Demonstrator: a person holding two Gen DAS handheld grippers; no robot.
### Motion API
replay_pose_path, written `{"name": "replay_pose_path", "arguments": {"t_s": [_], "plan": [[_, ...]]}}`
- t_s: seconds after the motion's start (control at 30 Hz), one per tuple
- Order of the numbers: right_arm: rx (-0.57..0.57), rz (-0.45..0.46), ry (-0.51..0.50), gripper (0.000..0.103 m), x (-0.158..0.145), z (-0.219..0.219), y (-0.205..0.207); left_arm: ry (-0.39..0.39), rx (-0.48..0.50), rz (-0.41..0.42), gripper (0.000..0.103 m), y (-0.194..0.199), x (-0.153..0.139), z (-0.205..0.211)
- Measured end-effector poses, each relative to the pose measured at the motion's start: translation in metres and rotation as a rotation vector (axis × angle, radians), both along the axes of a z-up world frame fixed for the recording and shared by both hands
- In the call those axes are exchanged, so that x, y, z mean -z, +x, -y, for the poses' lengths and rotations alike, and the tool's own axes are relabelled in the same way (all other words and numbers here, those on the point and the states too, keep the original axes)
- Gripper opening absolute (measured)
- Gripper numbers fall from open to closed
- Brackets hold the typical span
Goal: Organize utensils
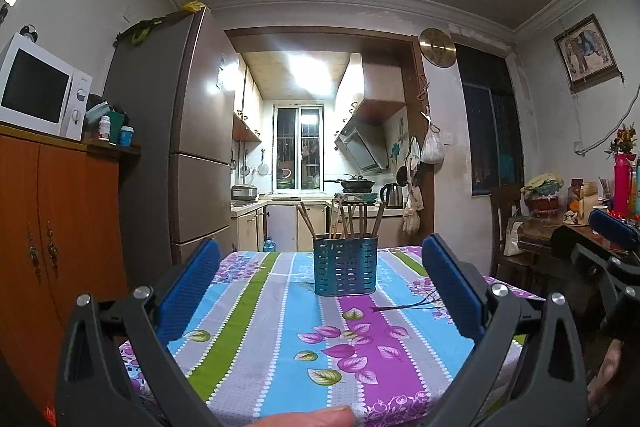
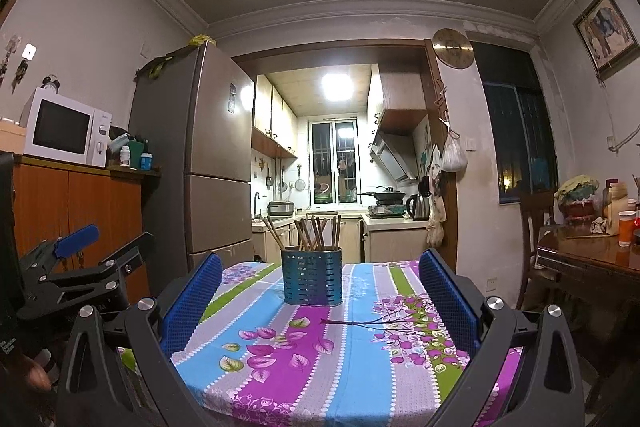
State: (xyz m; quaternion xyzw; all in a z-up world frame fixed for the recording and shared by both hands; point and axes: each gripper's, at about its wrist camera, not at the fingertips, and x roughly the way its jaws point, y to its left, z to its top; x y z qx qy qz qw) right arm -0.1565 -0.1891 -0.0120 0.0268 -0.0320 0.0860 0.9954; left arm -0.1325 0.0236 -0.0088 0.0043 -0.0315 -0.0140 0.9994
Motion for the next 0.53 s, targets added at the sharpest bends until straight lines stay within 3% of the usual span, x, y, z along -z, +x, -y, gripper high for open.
{"name": "replay_pose_path", "arguments": {"t_s": [0.2, 0.53], "plan": [[-0.004, -0.004, 0.0, 0.098, 0.0, 0.001, 0.001, 0.008, 0.01, 0.023, 0.097, -0.002, -0.001, -0.001], [0.003, -0.02, 0.001, 0.098, -0.001, 0.005, 0.009, -0.014, 0.008, -0.02, 0.098, 0.01, -0.001, -0.007]]}}
